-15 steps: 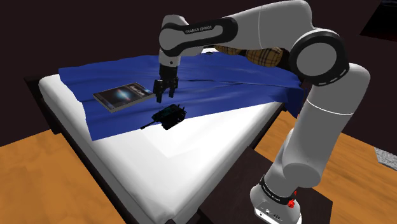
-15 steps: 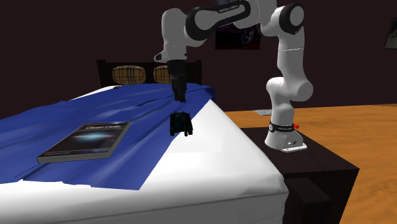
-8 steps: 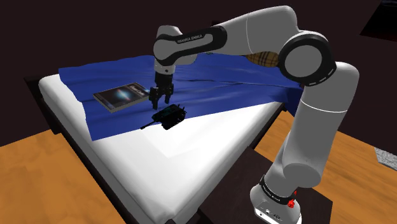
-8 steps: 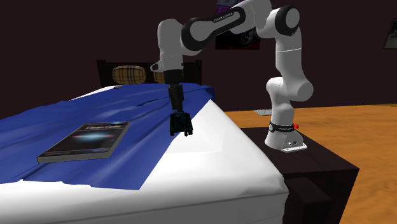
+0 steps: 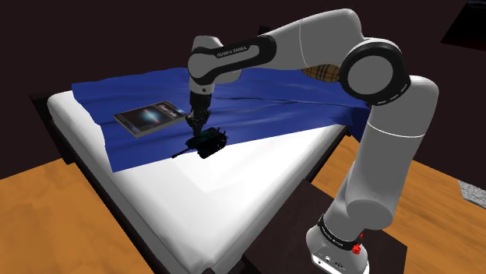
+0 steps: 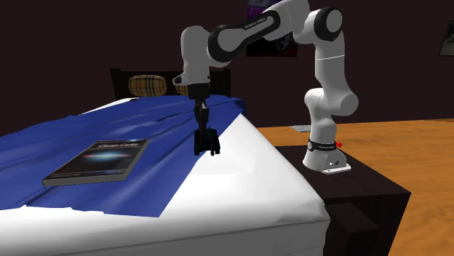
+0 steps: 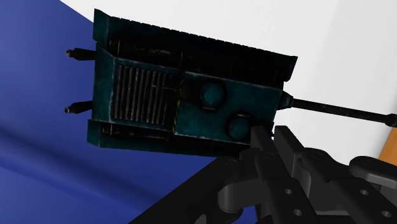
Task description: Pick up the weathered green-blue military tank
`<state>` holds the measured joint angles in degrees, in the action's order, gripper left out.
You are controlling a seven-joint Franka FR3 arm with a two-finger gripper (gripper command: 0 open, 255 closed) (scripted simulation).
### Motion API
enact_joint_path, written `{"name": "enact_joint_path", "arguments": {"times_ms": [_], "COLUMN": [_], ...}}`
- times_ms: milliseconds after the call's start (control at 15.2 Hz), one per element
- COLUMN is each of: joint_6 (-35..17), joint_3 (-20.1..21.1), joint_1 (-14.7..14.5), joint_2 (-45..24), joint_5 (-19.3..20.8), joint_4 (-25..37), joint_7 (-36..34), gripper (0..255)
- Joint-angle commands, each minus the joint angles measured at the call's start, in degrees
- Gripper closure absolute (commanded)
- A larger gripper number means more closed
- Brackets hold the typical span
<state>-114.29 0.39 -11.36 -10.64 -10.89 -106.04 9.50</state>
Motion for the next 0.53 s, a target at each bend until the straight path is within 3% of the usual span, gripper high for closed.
{"name": "enact_joint_path", "arguments": {"times_ms": [0,462], "joint_6": [0.0,2.2], "joint_3": [0.0,0.0], "joint_1": [0.0,0.0], "joint_2": [-0.1,0.5], "joint_5": [0.0,0.2], "joint_4": [-0.1,1.6], "joint_7": [0.0,-0.4], "gripper": [255,255]}}
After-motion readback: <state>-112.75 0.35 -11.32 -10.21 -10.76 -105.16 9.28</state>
